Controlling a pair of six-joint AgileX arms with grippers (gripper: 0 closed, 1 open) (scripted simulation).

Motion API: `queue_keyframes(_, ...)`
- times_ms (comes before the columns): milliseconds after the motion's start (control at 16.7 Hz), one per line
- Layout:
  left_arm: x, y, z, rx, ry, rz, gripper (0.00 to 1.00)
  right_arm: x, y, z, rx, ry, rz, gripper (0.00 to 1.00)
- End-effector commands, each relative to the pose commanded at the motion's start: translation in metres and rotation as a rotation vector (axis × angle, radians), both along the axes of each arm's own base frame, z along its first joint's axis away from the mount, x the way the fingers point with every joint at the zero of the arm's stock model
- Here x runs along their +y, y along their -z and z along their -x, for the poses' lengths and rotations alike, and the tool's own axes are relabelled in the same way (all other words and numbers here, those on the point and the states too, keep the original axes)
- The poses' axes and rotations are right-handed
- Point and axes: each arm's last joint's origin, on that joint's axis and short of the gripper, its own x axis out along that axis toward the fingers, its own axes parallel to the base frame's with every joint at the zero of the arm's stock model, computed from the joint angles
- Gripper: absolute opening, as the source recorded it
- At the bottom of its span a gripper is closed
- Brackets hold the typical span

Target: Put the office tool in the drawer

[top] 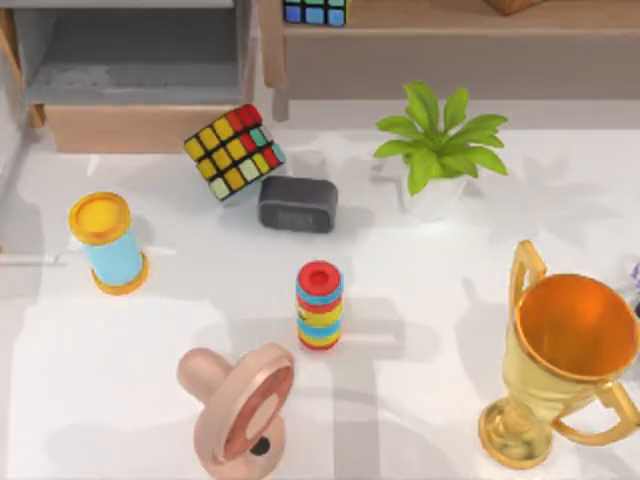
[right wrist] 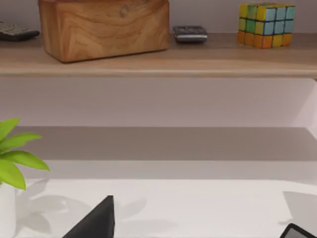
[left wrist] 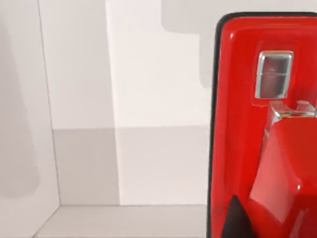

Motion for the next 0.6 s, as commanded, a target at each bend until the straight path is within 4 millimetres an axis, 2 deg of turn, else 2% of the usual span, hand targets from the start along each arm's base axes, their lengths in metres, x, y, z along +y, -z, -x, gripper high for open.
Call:
queue_keyframes(180,0.021,0.037,-0.015,0.090,-0.034,0.029,0.00,0.000,0.000,0.000,0.000,0.000,0.000,1.00)
queue_keyframes(360,0.033,0.067,-0.023,0.164,-0.052,0.057,0.00,0.000,0.000,0.000,0.000,0.000,0.000,1.00)
queue_keyframes(600,0.034,0.085,-0.026,0.227,-0.057,0.083,0.00,0.000,0.000,0.000,0.000,0.000,0.000,1.00)
